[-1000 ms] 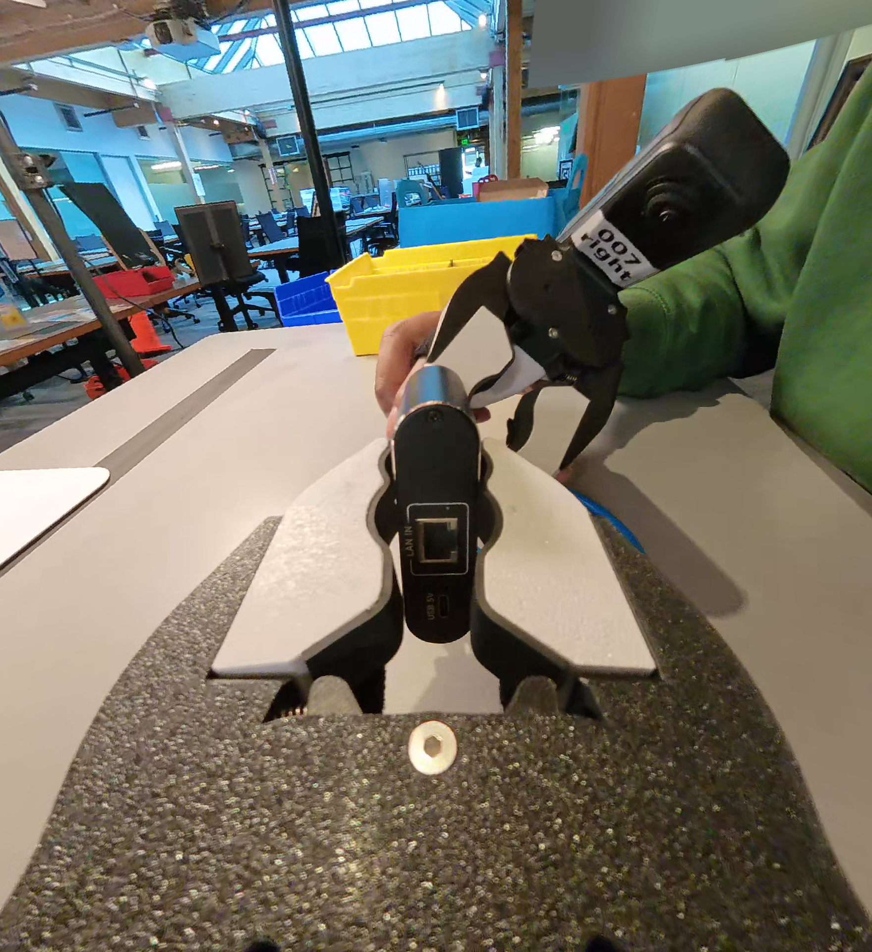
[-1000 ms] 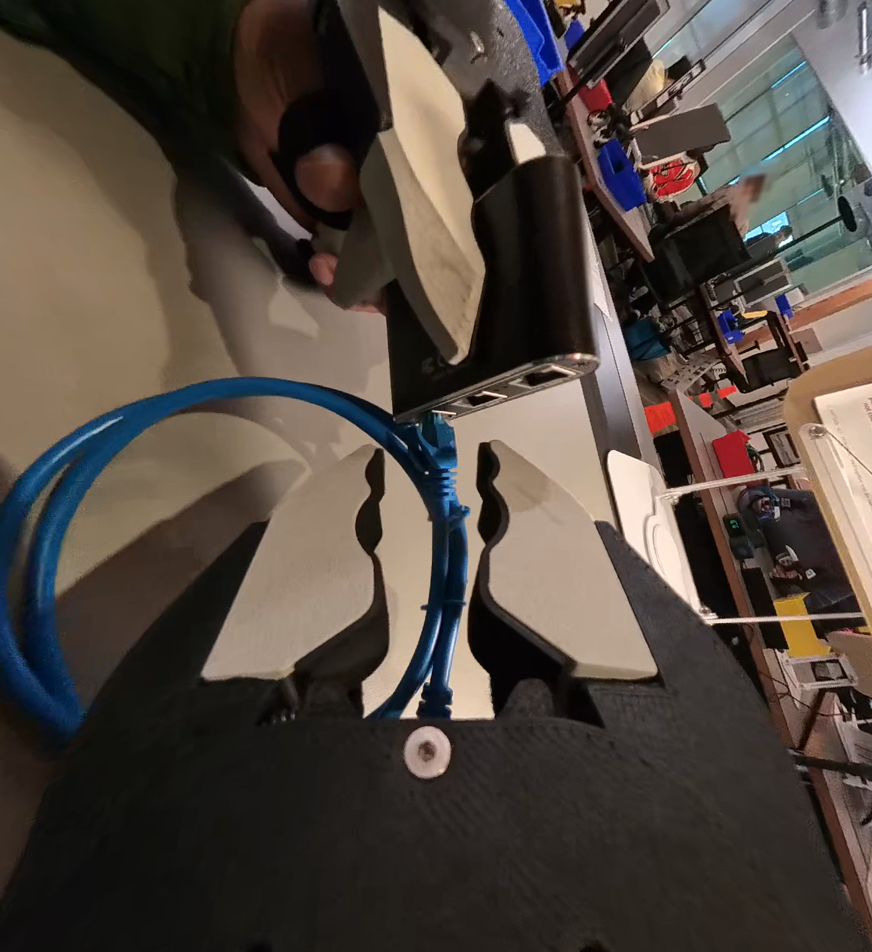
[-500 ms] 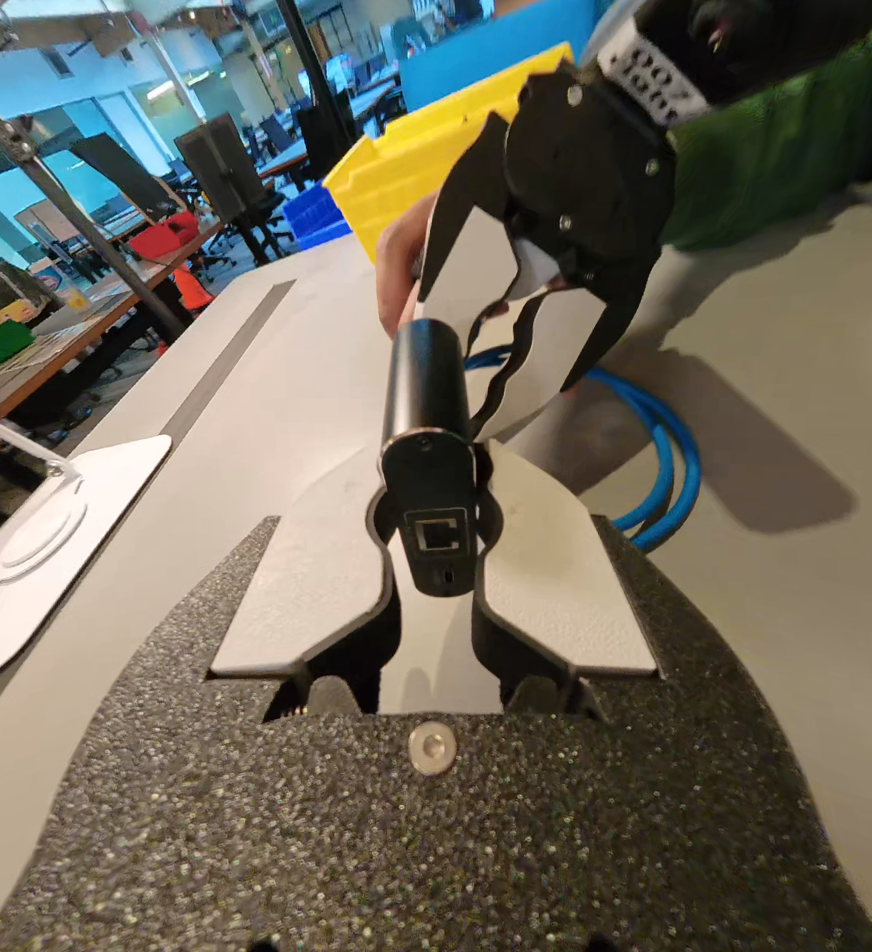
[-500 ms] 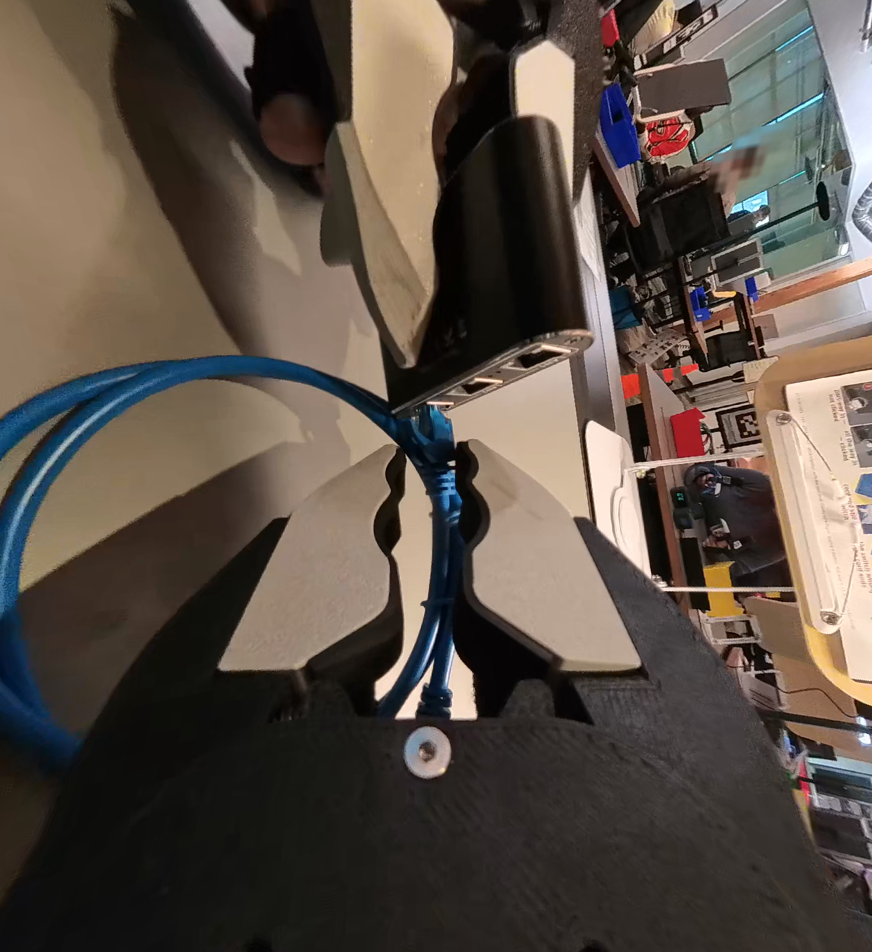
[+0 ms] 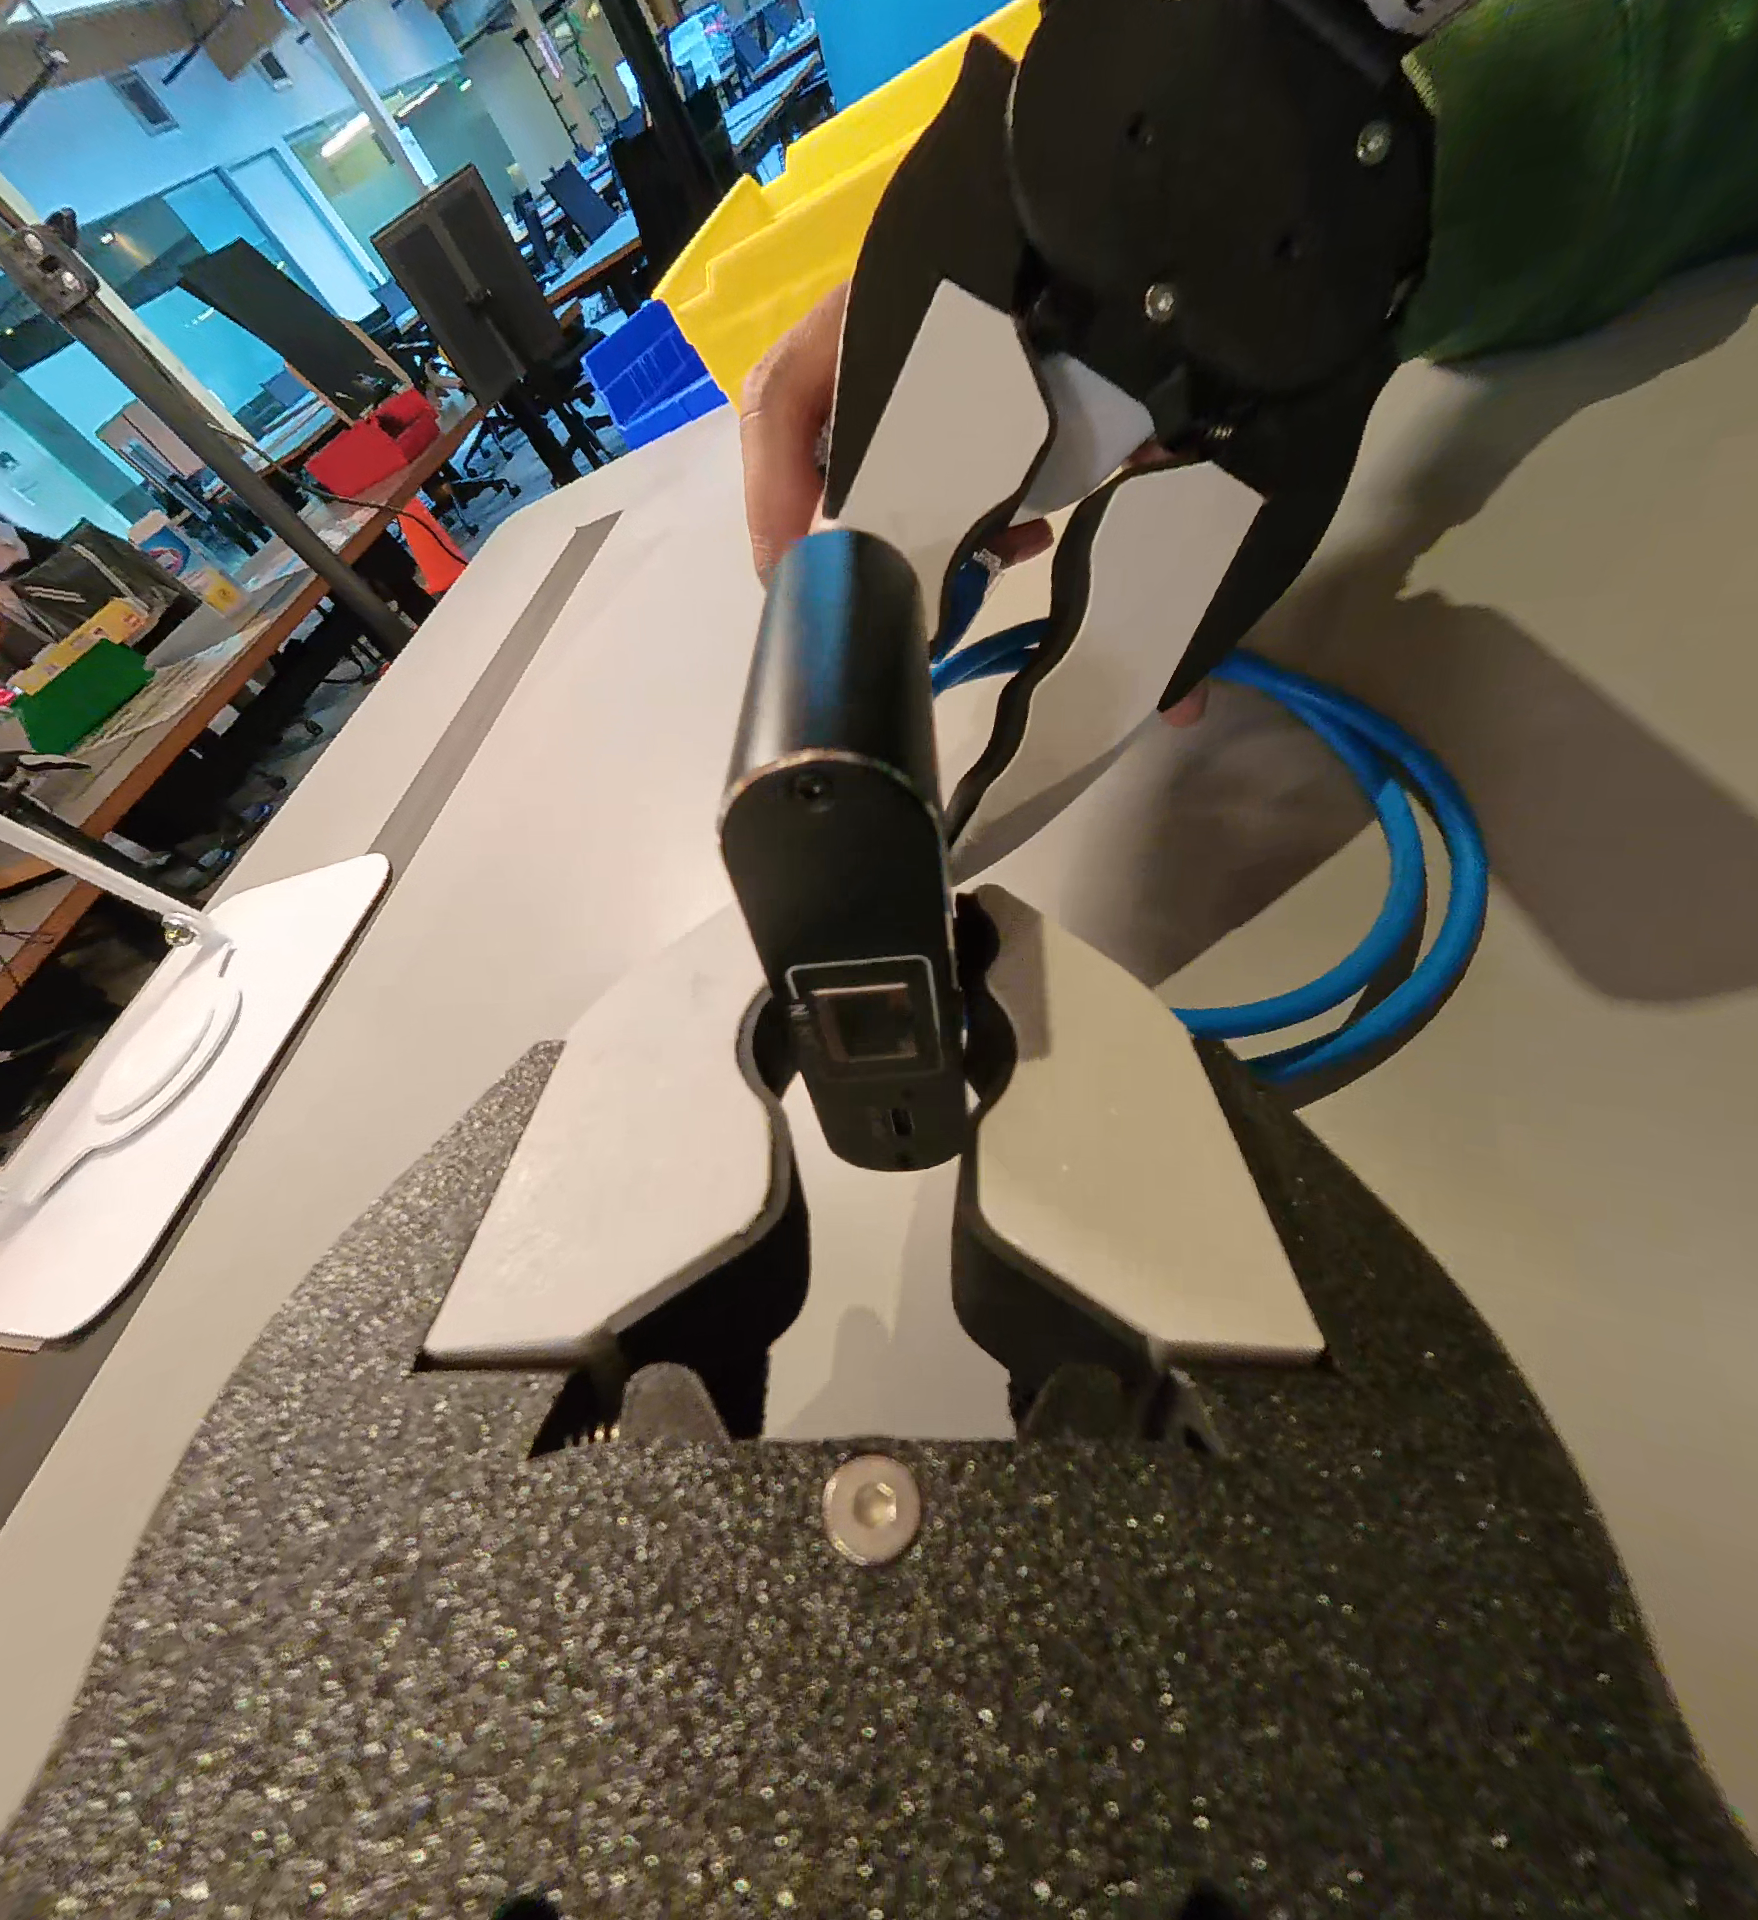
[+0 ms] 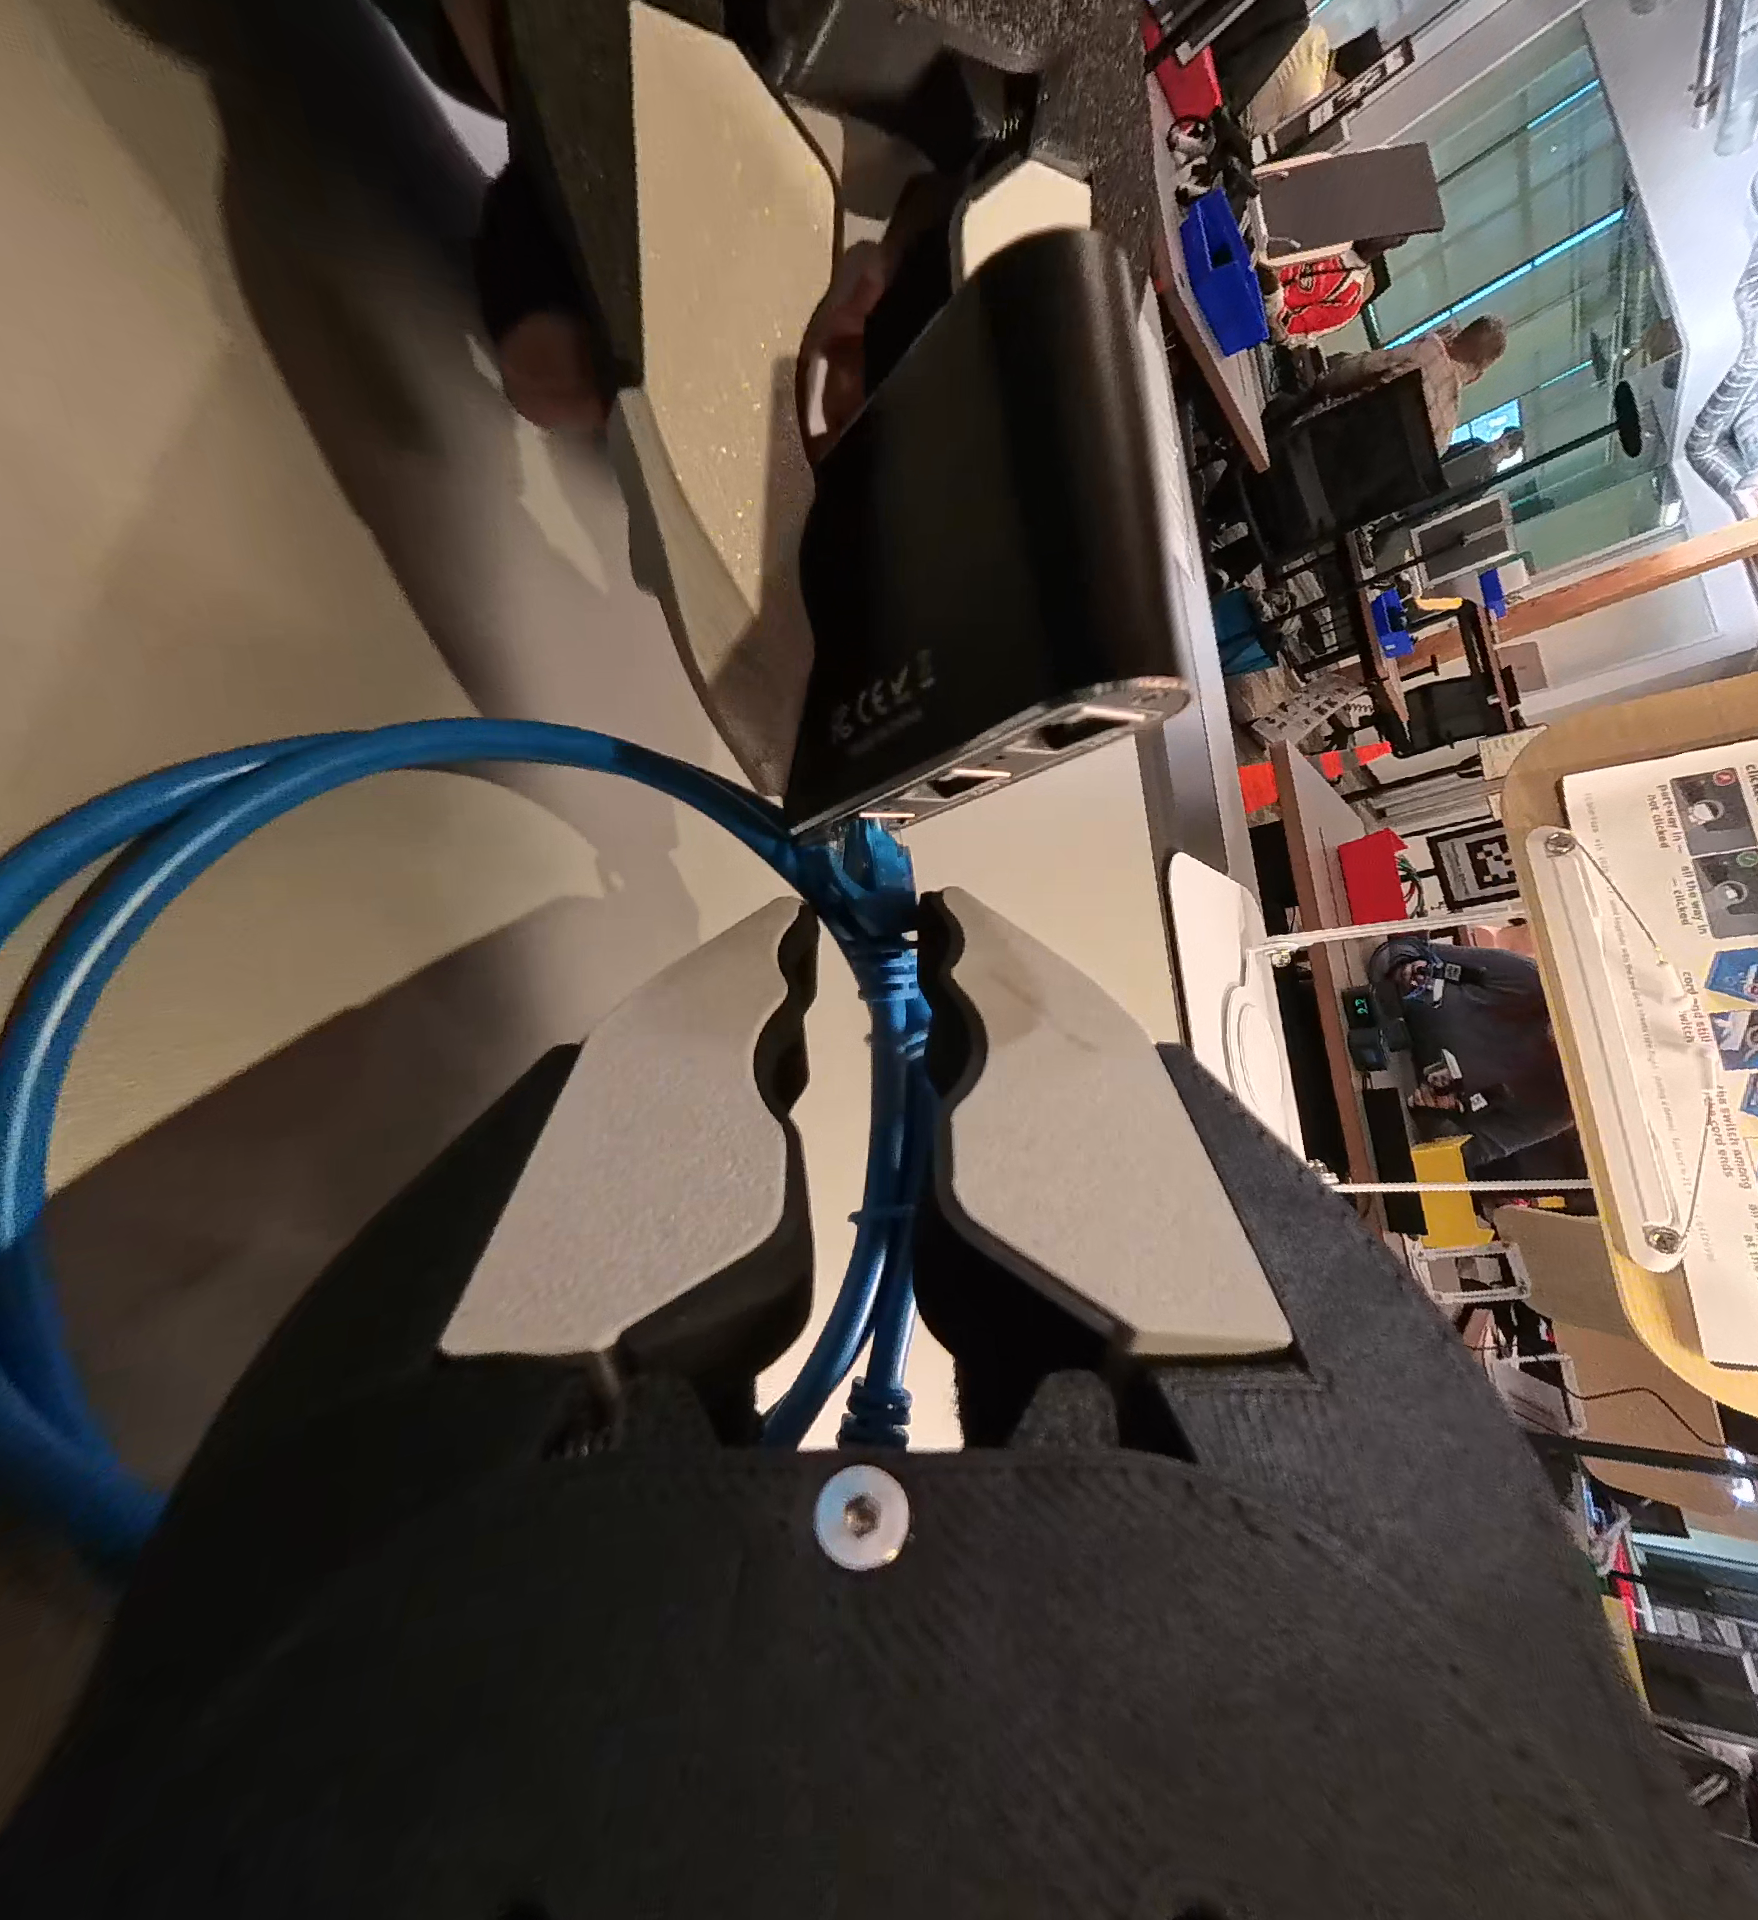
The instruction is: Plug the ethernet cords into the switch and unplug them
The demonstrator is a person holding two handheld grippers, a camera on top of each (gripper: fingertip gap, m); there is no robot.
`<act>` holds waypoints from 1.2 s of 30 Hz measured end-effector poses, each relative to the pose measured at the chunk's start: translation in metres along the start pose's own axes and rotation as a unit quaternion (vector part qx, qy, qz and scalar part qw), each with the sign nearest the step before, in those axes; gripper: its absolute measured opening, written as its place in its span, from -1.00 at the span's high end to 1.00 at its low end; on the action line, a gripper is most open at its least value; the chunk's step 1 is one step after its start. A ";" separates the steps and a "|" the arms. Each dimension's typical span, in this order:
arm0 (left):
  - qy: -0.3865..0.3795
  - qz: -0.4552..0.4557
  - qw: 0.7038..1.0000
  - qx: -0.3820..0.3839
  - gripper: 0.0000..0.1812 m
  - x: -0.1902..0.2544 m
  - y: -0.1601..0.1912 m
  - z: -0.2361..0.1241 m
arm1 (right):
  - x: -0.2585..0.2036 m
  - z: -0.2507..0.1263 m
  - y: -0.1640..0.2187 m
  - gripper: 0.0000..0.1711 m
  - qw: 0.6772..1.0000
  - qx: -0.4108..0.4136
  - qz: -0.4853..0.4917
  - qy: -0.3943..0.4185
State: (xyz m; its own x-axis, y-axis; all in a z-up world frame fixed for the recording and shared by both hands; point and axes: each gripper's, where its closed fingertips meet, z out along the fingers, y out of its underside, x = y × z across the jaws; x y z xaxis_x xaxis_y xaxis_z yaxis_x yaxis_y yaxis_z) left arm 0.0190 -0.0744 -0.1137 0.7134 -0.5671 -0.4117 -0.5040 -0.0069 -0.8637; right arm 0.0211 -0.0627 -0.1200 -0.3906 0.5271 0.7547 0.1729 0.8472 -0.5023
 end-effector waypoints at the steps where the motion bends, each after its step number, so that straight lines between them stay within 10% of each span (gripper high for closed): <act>1: 0.000 0.002 1.000 0.003 0.68 0.000 -0.001 0.000 | 0.000 0.000 0.000 0.78 1.000 0.002 0.001 -0.001; 36: -0.001 0.052 0.996 0.073 0.69 0.011 -0.021 0.000 | -0.003 -0.017 -0.018 0.82 0.992 0.087 0.062 -0.065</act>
State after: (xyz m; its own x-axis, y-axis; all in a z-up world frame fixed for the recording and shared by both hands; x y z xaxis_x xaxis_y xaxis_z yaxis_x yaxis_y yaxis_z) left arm 0.0375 -0.0809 -0.0996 0.6623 -0.5567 -0.5014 -0.4992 0.1710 -0.8494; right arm 0.0343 -0.0782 -0.1056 -0.4907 0.6045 0.6276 0.0722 0.7459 -0.6621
